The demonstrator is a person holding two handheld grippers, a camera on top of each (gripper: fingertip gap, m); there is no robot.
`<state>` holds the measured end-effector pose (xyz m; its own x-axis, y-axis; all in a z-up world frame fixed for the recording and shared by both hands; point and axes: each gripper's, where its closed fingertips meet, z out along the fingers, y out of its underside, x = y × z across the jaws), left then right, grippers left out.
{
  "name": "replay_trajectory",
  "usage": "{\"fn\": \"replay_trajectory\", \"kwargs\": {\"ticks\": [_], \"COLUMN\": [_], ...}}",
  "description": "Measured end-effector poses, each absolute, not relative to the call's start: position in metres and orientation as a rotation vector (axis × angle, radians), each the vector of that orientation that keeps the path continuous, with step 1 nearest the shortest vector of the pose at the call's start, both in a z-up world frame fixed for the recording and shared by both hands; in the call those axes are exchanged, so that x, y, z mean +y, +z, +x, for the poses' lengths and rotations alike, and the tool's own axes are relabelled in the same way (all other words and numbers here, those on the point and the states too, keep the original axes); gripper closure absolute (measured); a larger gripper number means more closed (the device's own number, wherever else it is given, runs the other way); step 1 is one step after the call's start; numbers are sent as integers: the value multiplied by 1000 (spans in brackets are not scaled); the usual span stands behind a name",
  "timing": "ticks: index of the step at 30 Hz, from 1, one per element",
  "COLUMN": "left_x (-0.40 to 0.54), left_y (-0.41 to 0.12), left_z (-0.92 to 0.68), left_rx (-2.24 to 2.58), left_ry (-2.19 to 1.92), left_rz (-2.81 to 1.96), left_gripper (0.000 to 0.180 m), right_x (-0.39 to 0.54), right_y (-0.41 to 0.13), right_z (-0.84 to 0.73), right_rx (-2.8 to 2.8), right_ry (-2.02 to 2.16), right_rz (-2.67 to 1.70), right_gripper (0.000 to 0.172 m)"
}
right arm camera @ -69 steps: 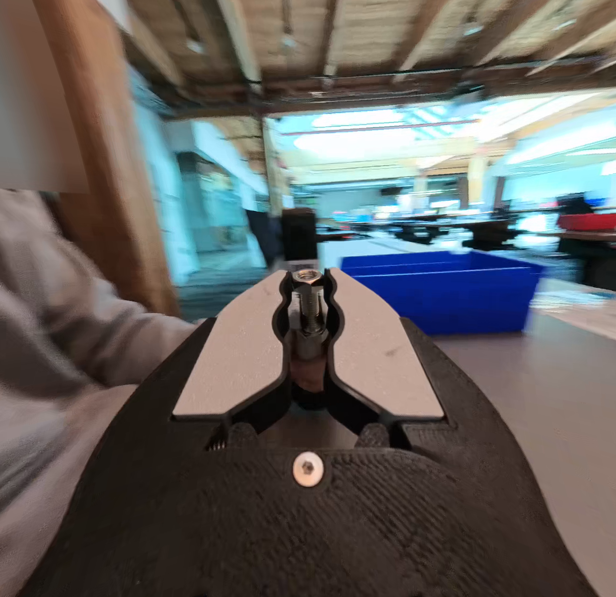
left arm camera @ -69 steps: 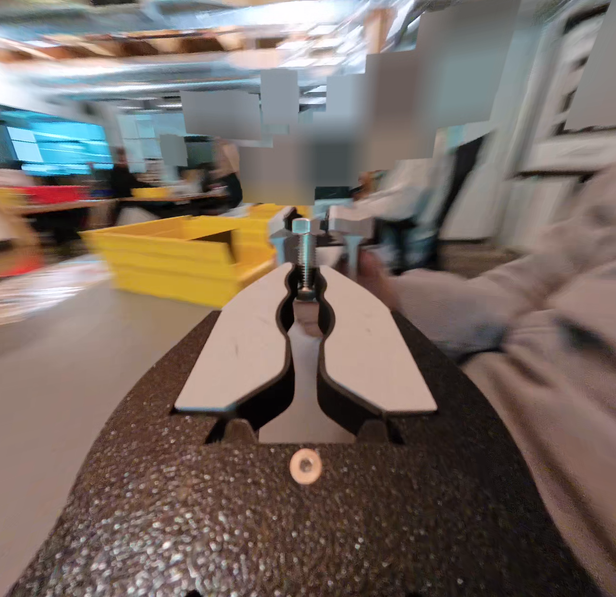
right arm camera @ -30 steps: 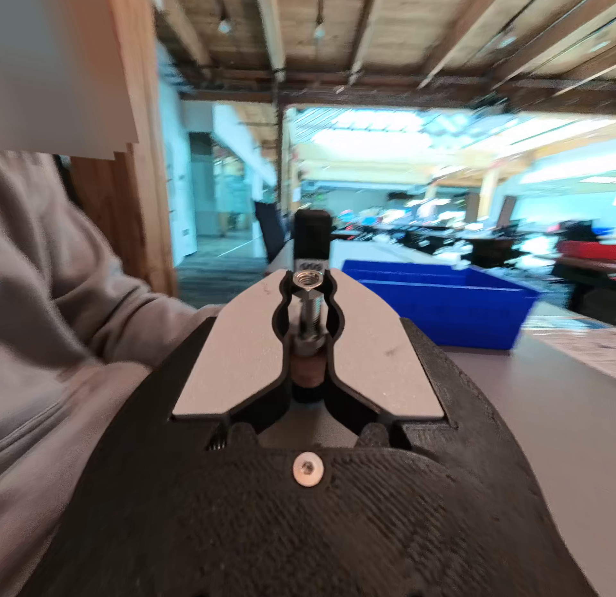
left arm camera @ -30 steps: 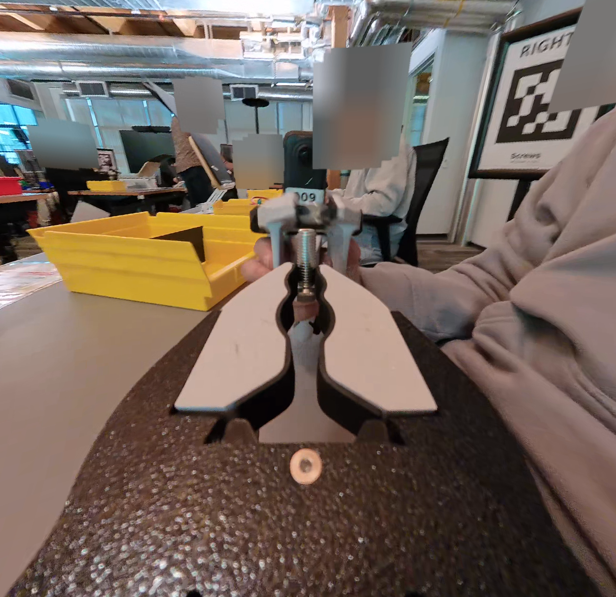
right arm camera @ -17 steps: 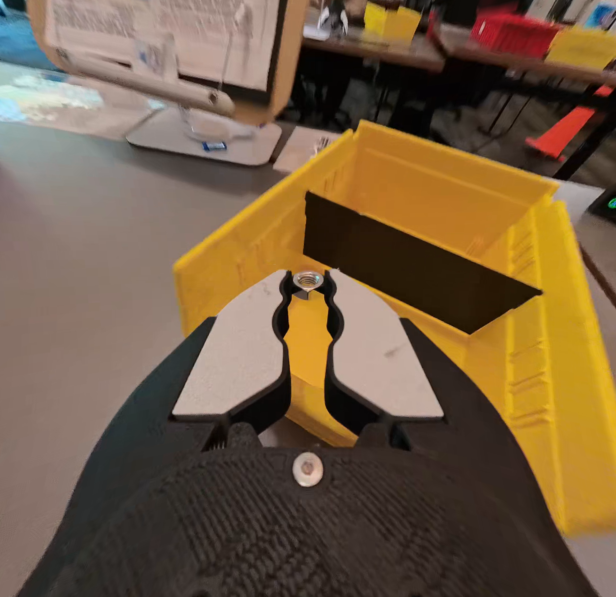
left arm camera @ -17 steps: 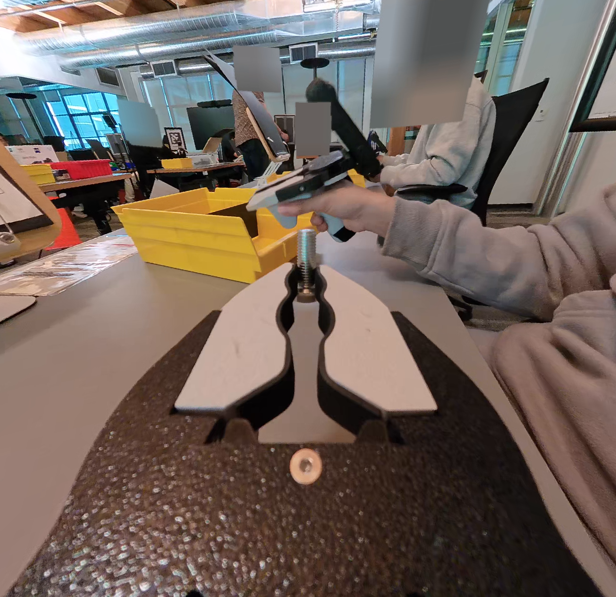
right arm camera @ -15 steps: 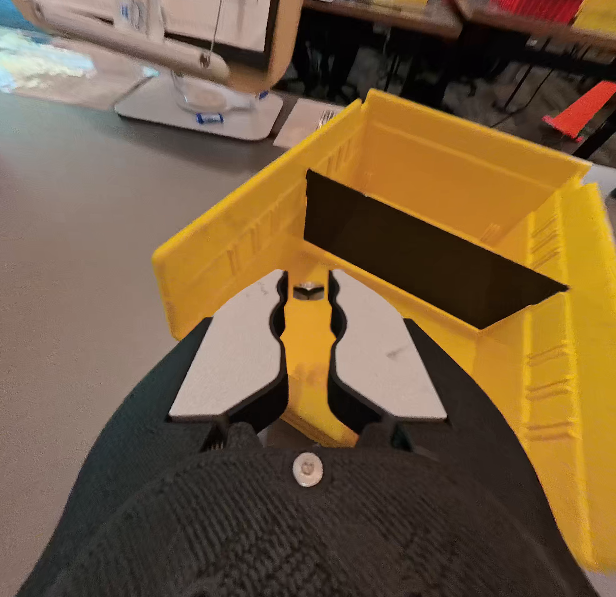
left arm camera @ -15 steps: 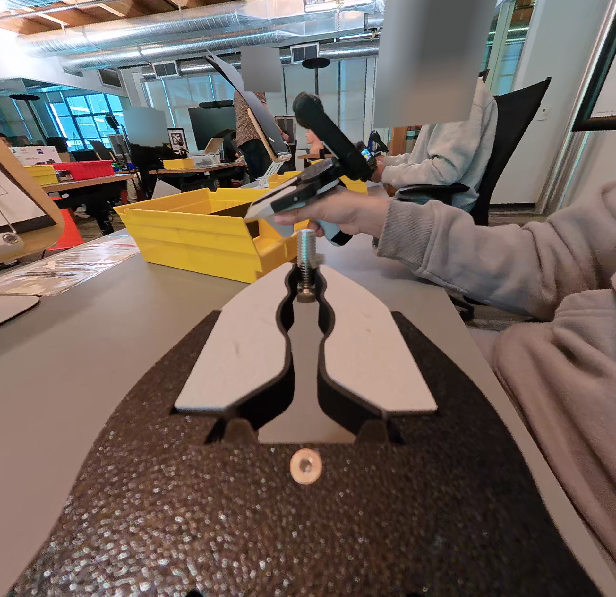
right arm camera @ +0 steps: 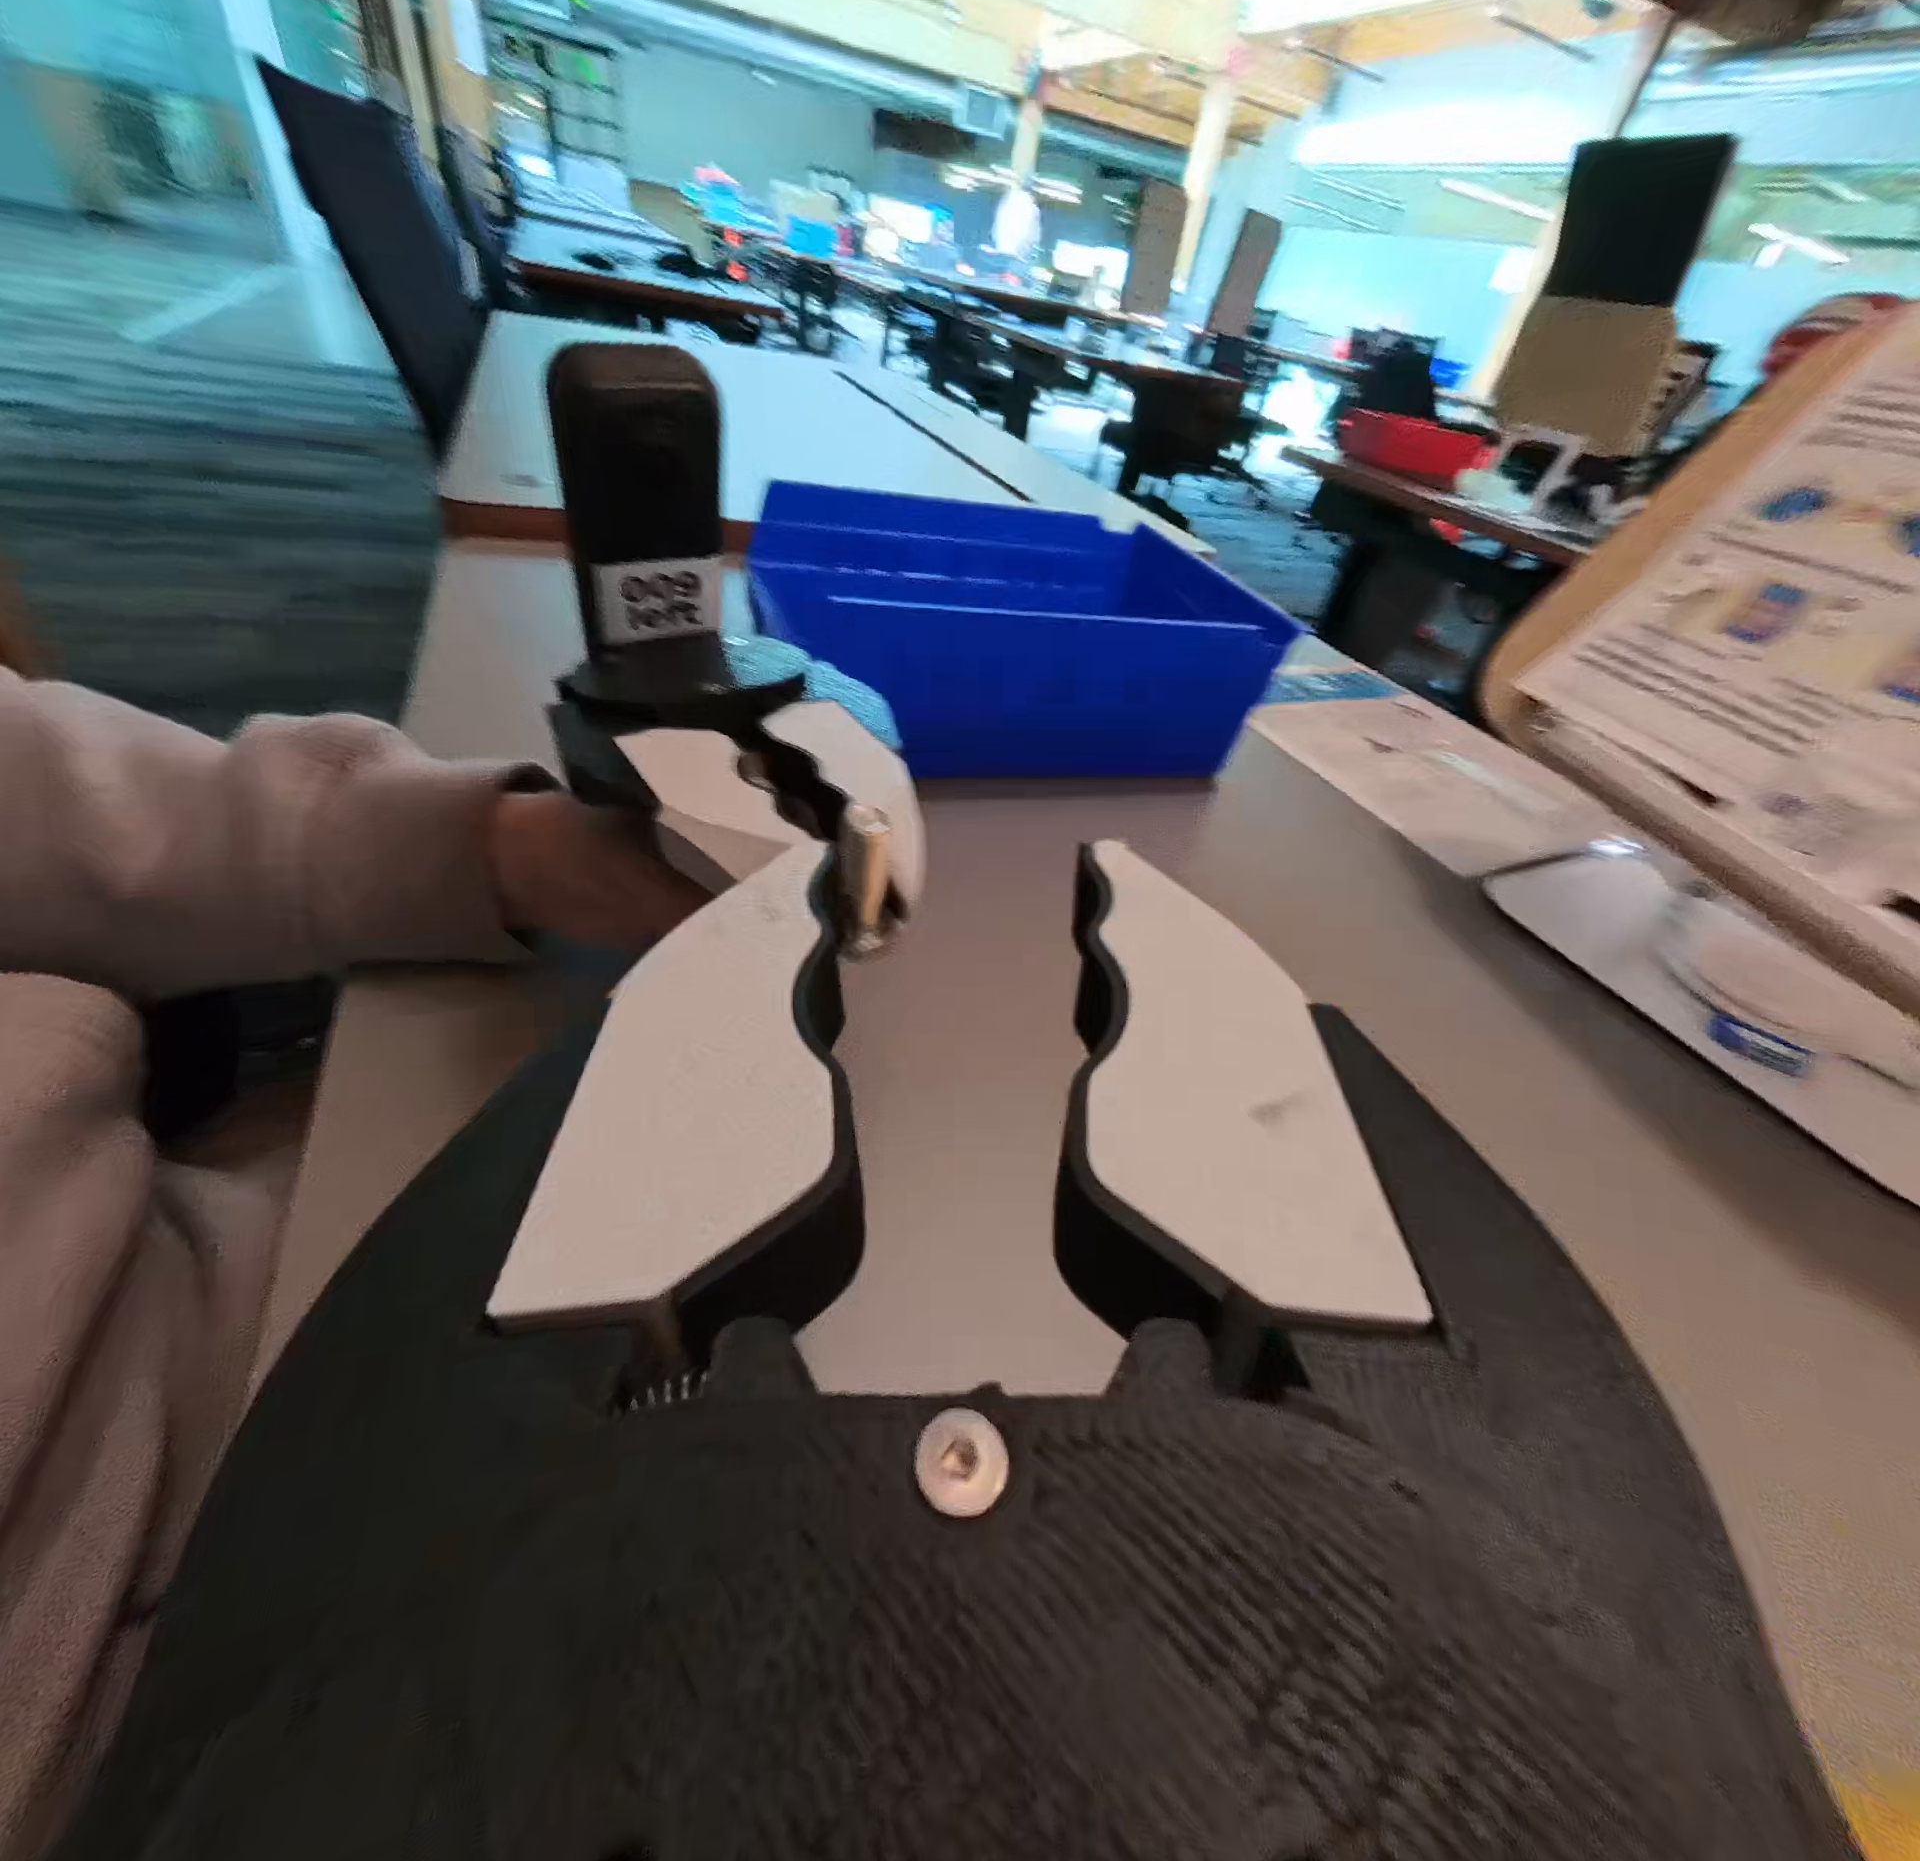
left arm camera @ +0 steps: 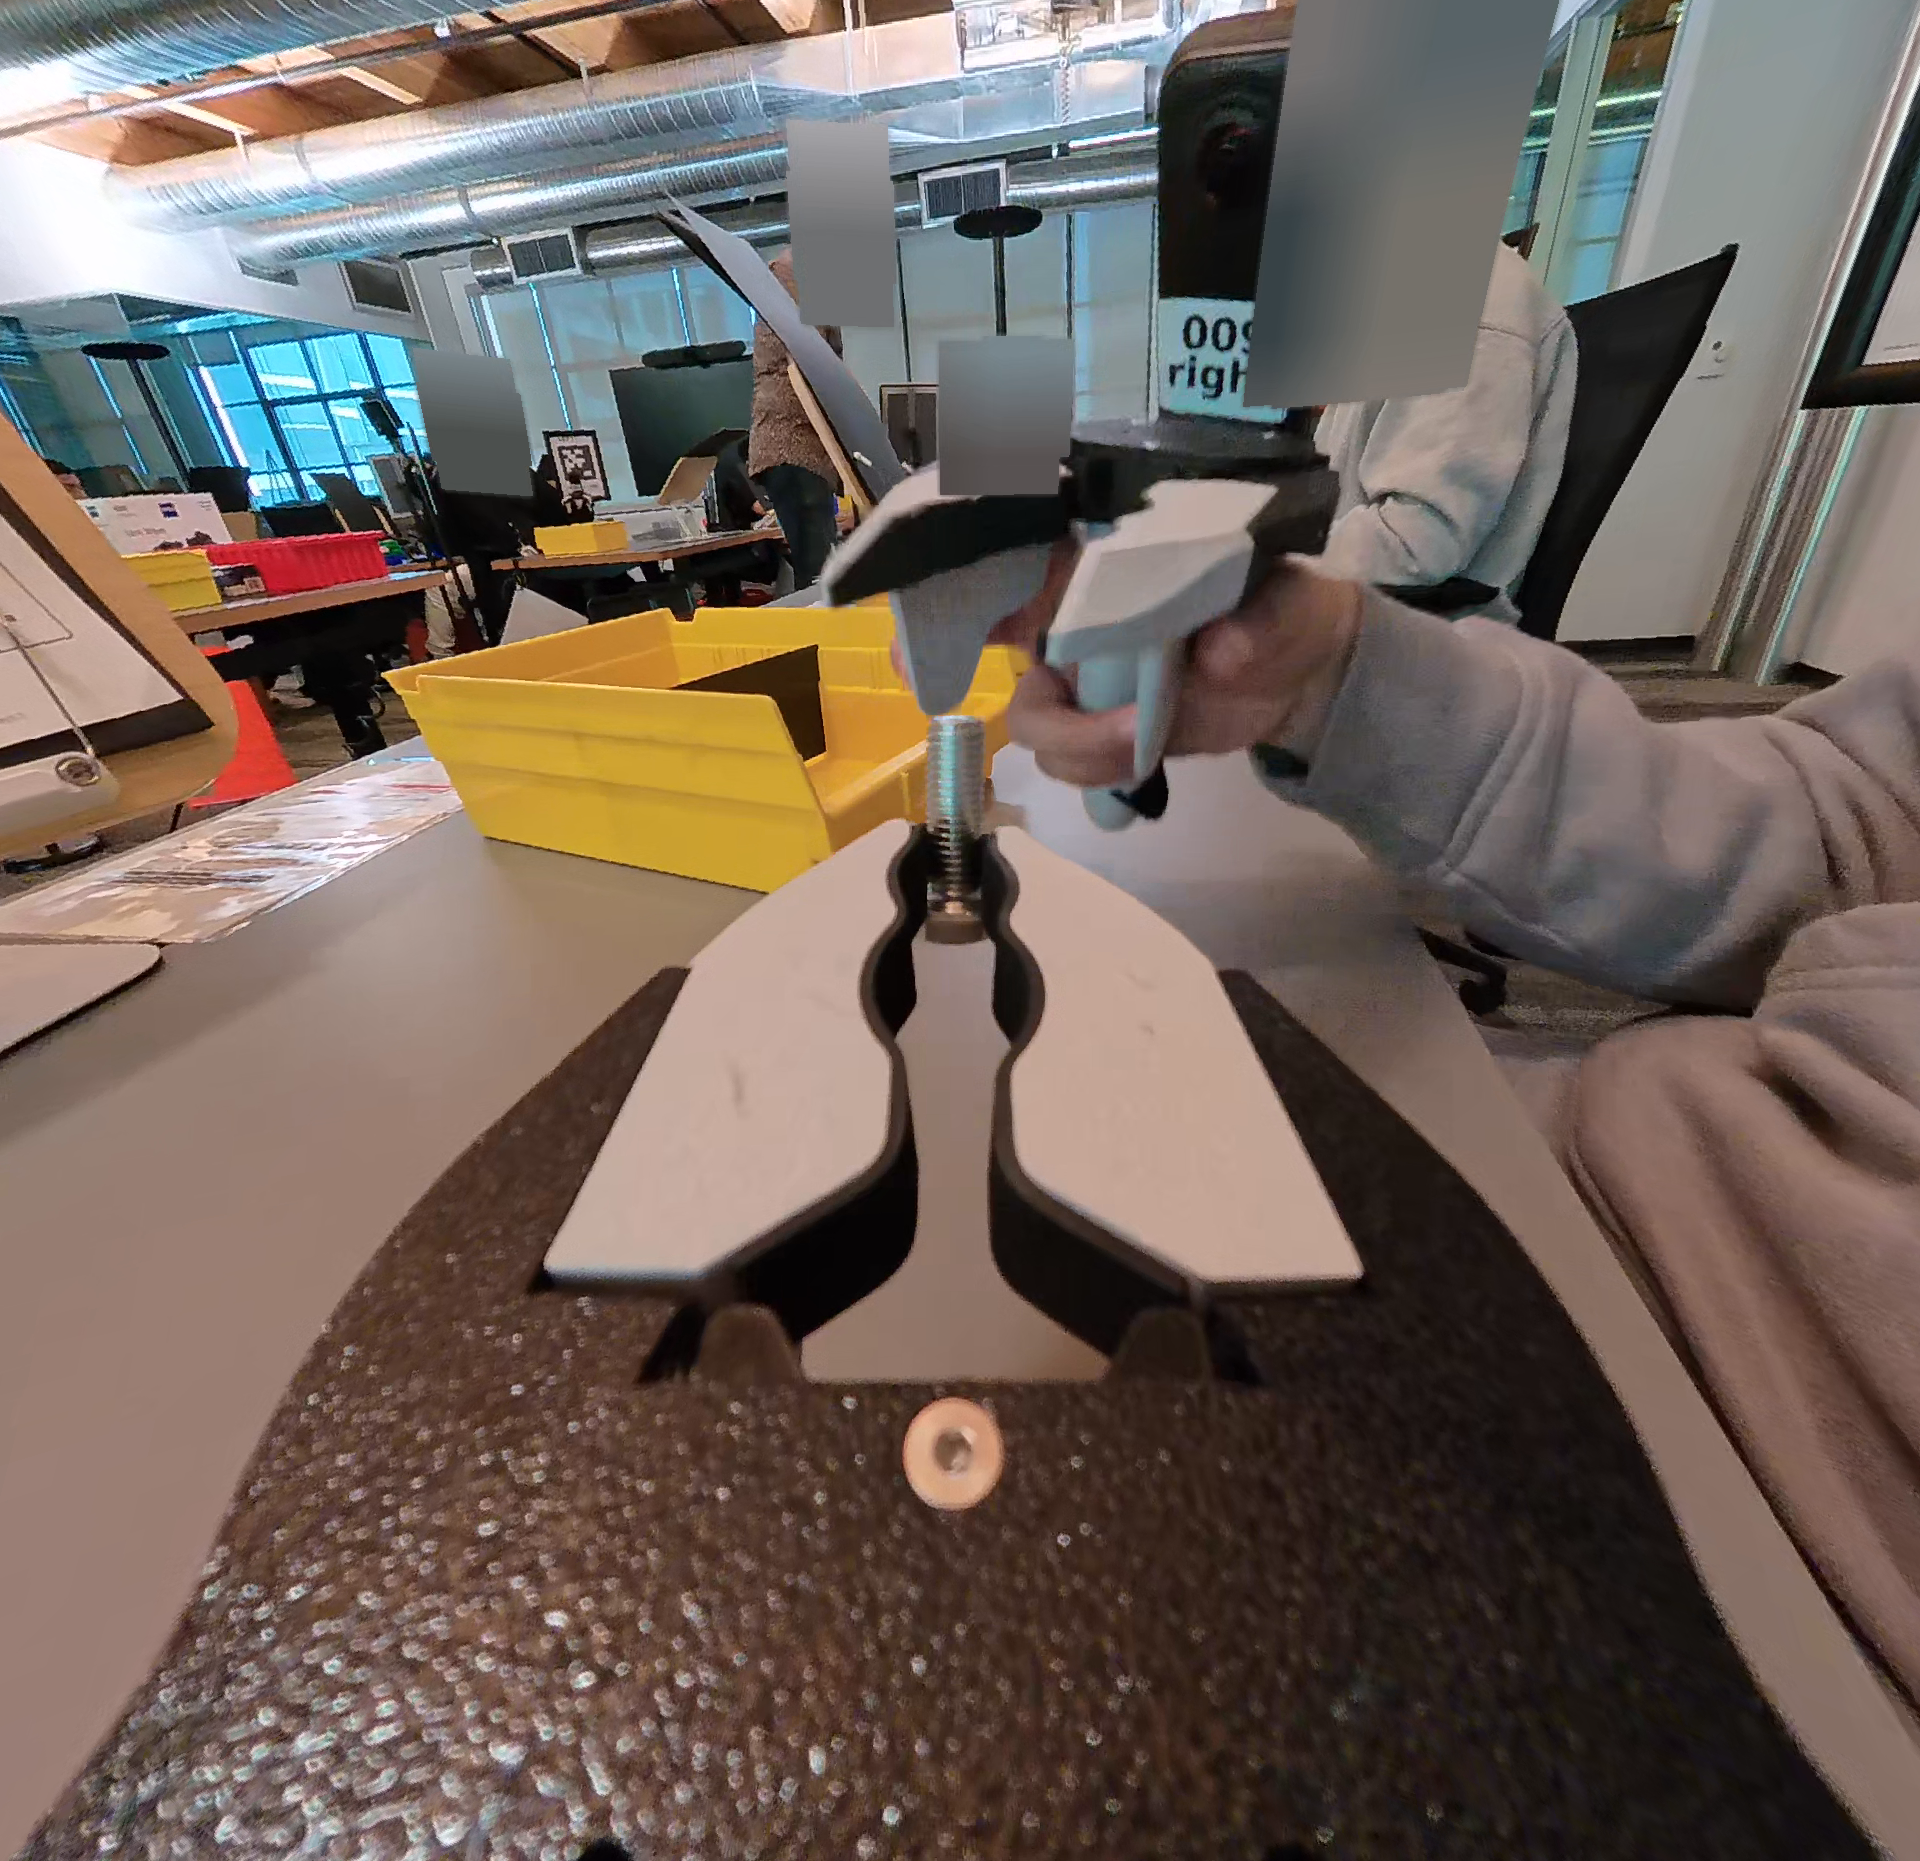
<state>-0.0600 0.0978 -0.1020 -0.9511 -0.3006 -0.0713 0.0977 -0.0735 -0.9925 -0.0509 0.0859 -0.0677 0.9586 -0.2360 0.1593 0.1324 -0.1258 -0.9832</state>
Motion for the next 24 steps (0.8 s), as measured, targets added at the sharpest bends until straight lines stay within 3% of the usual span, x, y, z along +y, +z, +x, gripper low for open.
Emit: {"fn": "replay_trajectory", "kwargs": {"ticks": [4,6,12,15,20,24], "left_x": [99,99,99,106,112,106], "left_y": [-100,-99,-98,-91,-86,-92], "left_z": [-61,-62,-57,-50,-45,-46], "left_rx": [1915,1912,1875,1784,1736,1783], "left_ry": [-2128,-2133,-2114,-2118,-2151,-2088], "left_rz": [-212,-210,-234,-299,-348,-317], "left_gripper": [172,172,172,150,147,147], "right_x": [118,120,118,105,0,-89], "right_y": [-77,-79,-79,-66,-27,-39], "right_z": [-62,-63,-60,-37,78,181], "right_rx": [51,41,43,114,335,595], "right_ry": [-239,-244,-248,-461,-1159,-1298], "right_rz": [-1640,-1635,-1656,-1673,-1968,-2289], "right_gripper": [146,162,163,163,162,162]}}
